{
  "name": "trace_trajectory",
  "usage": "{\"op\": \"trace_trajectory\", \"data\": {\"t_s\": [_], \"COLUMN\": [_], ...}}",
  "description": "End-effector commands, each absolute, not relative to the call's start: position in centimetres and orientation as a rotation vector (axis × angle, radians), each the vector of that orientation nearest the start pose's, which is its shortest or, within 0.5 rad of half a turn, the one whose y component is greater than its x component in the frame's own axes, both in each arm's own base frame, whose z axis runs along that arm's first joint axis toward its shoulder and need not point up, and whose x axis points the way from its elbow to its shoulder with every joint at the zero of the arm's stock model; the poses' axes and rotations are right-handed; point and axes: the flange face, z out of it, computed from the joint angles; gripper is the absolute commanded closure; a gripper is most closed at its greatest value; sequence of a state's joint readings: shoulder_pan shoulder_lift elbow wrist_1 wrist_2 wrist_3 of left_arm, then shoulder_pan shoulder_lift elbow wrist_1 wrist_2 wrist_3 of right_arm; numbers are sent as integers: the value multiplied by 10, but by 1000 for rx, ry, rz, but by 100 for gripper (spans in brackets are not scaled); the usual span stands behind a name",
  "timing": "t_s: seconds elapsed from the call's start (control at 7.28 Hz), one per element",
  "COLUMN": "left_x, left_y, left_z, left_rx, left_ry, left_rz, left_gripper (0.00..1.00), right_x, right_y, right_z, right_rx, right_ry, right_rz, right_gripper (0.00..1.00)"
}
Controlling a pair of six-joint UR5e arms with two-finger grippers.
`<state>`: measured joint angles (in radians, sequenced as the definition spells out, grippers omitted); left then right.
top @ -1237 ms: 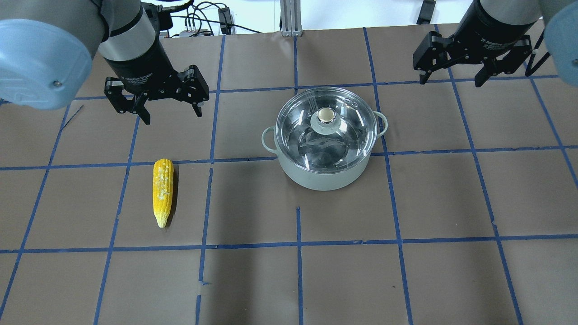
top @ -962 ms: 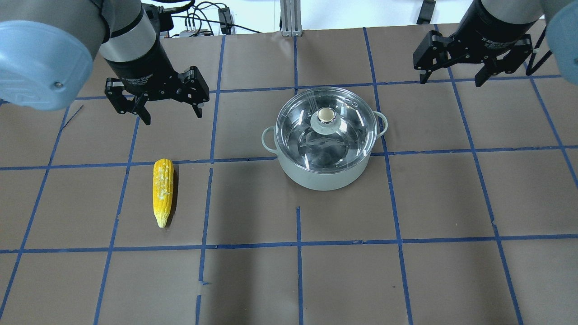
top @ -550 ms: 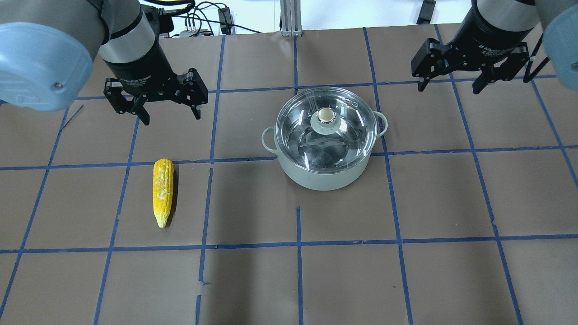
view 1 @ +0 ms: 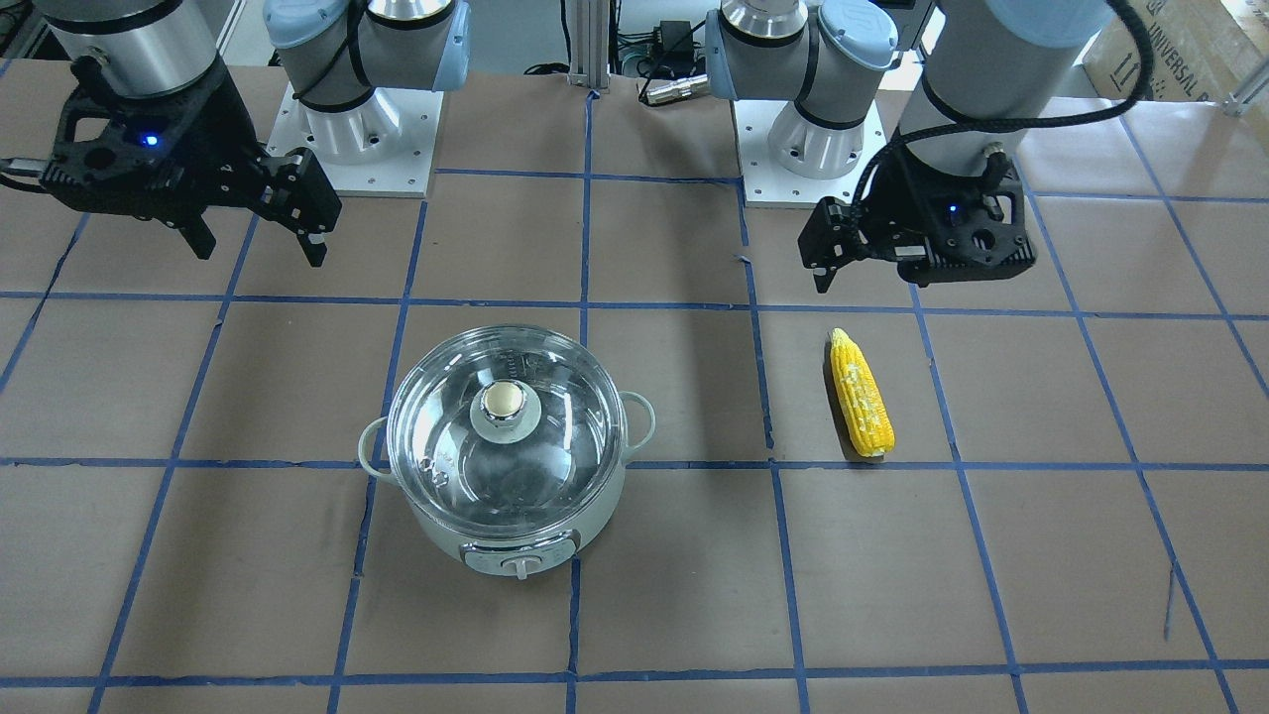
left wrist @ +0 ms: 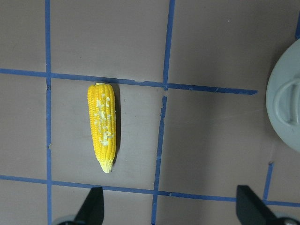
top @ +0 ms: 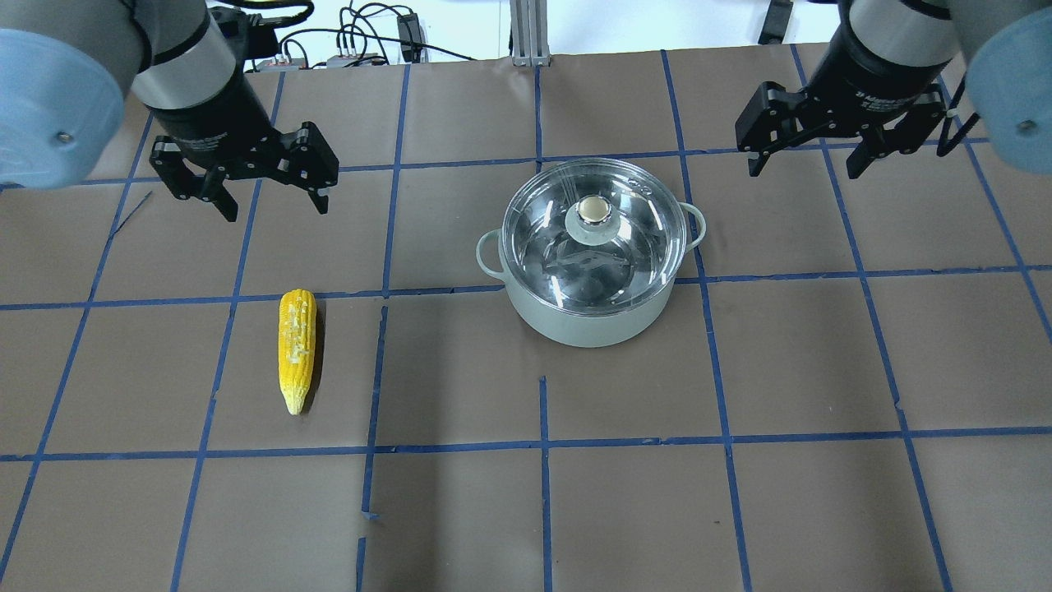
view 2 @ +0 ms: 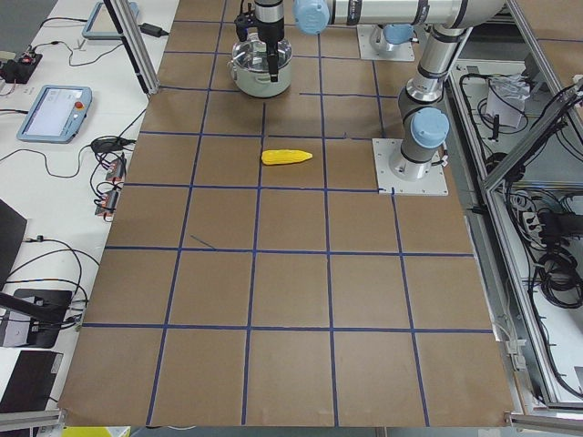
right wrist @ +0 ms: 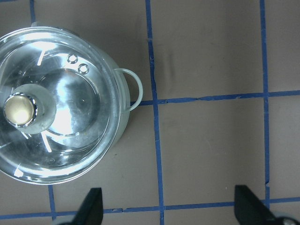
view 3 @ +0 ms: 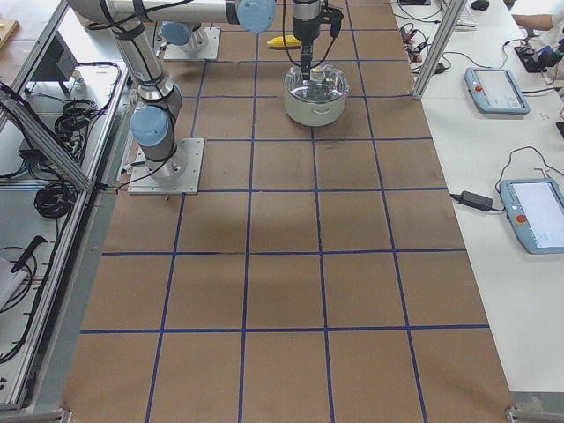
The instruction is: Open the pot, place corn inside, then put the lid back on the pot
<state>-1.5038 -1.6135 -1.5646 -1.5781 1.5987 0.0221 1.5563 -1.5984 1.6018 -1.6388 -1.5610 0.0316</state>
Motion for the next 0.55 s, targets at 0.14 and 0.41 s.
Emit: {"op": "trace_trajectory", "data": {"t_s": [0.14, 0.41], "left_x": [-16, -12], "left_y": [-518, -506], "left_z": [428, 389], "left_rx": [-71, -205], "left_ry": [3128, 3110], "left_rz": [95, -29], "left_gripper": [0, 0], "right_x": [147, 171], "right_y": [-506, -519], "right_z": [470, 449], "right_rx": [-255, -316], "right_ry": [3113, 3105], "right_rz": [-78, -82], "right_gripper": [0, 0]}}
